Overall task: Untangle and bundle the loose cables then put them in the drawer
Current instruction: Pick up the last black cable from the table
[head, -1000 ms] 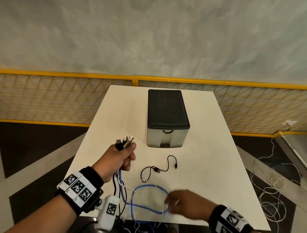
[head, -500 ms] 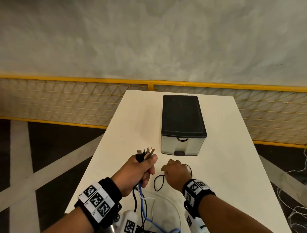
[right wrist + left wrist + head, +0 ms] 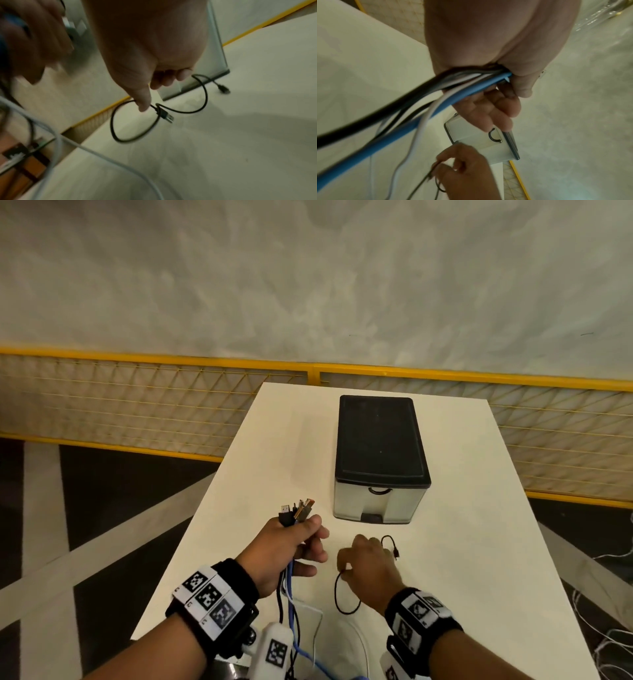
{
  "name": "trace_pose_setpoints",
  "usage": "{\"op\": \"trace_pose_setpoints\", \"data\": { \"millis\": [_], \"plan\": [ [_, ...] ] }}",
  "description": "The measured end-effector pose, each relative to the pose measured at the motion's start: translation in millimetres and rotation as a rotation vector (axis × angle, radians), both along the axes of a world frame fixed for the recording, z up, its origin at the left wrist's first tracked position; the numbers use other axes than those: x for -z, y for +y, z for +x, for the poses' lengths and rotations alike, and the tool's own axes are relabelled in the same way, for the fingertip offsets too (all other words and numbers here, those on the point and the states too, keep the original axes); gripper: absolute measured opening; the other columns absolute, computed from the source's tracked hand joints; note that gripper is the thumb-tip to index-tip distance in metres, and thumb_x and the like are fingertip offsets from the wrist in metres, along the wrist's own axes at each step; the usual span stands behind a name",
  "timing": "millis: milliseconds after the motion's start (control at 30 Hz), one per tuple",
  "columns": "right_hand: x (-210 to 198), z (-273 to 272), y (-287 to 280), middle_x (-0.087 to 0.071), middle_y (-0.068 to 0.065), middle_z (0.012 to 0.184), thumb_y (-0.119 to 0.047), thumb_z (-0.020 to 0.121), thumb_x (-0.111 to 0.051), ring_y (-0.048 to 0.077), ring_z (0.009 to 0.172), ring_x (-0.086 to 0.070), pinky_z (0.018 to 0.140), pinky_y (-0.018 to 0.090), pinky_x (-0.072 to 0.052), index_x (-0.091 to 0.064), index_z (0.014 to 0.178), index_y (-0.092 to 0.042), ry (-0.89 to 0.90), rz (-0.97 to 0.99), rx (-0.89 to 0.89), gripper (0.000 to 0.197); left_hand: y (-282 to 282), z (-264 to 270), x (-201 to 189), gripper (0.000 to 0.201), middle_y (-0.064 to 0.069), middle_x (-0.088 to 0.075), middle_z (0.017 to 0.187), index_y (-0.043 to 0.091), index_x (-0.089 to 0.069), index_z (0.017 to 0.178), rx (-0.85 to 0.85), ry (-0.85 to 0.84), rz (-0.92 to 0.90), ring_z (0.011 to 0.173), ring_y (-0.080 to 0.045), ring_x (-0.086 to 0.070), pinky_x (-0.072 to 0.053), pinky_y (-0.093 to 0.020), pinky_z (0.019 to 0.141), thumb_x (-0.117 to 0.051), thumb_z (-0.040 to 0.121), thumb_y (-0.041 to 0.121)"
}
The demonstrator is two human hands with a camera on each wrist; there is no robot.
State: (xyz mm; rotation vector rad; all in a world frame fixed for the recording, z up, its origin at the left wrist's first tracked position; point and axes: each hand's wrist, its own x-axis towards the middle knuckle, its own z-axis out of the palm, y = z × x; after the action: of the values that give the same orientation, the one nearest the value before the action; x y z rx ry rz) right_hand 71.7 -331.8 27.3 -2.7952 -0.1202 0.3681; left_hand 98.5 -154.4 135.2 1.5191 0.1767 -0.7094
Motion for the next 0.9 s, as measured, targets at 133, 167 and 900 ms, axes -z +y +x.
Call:
{"op": "trace_pose_setpoints", "data": {
  "millis": [133, 167, 900],
  "plan": [
    [-45, -20, -15, -0.064, -0.011, 0.088, -0.016, 0.087, -0.056, 0.008, 0.084, -0.060, 0.074, 0.029, -0.049, -0.065, 0.092, -0.029, -0.181, 0.439, 0.058, 0.016, -13, 6, 3, 0.030, -0.009, -0.071, 0.090, 0.002, -0.069, 0.106, -0.055, 0.086, -0.111, 0.087, -0.026, -0.072, -0.058, -0.039, 0.069, -0.052, 0.101, 0.026],
    [-55, -25, -18, -0.066, -0.013, 0.084, -0.012, 0.086, -0.057, 0.006, 0.080, -0.061, 0.071, 0.026, -0.050, -0.064, 0.088, -0.029, -0.245, 0.529, 0.104, 0.018, -18, 5, 4, 0.029, -0.010, -0.072, 0.093, 0.003, -0.070, 0.105, -0.051, 0.100, -0.123, 0.088, -0.026, -0.072, -0.059, -0.041, 0.072, -0.052, 0.100, 0.025],
    [-119, -48, -6, -0.076, -0.007, 0.084, -0.001, 0.087, -0.066, 0.007, 0.079, -0.071, 0.069, 0.021, -0.054, -0.074, 0.085, -0.022, -0.355, 1.042, 0.584, 0.022, -61, -21, -9, 0.030, -0.003, -0.075, 0.110, 0.016, -0.069, 0.114, 0.041, 0.007, -0.220, 0.108, -0.025, -0.070, -0.051, -0.054, 0.095, -0.053, 0.099, 0.035]
  ]
}}
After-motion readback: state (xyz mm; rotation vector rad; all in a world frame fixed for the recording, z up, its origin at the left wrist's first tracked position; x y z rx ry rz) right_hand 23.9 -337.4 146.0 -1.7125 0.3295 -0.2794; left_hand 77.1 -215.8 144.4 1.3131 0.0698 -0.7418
